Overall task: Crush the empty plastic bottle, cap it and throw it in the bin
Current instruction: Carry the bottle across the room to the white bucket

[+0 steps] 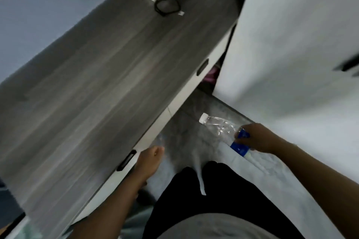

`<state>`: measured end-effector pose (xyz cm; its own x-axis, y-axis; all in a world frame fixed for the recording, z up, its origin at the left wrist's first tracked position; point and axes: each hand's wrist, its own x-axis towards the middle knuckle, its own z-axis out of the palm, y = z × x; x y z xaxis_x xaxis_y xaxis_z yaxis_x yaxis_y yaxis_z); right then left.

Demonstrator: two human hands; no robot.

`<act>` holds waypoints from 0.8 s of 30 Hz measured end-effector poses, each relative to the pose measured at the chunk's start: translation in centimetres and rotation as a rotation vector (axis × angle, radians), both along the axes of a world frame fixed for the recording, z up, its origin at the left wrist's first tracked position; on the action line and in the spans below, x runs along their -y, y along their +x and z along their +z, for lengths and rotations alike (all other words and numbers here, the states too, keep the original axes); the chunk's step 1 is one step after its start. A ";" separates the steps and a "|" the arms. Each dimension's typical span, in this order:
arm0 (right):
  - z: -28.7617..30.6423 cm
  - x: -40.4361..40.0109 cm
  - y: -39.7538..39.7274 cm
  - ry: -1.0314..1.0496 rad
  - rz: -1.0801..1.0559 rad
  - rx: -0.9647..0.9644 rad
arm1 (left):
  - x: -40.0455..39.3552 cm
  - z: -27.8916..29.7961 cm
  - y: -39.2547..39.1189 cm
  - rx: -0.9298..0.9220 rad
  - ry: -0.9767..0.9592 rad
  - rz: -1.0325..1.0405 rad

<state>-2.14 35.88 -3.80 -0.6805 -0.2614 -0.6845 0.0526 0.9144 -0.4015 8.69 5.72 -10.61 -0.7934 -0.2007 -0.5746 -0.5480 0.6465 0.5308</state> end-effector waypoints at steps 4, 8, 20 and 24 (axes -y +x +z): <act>-2.1 -4.7 3.3 0.053 -0.193 0.071 | 0.1 -2.0 0.6 0.121 -0.076 -0.108; -3.6 -9.2 6.8 0.075 -0.313 0.135 | -1.3 -3.6 0.7 0.210 -0.077 -0.117; -6.8 -17.1 17.4 0.126 -0.694 0.238 | -9.3 -4.7 -3.6 0.190 -0.175 -0.490; -7.6 -16.4 21.3 0.133 -0.884 0.273 | -10.8 -4.8 -6.5 0.178 -0.132 -0.672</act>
<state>19.19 52.24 -11.39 -0.4058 0.3661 -0.8374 0.8281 0.5349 -0.1675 2.20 16.49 -15.43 -0.6659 0.2225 -0.7121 -0.0786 0.9282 0.3636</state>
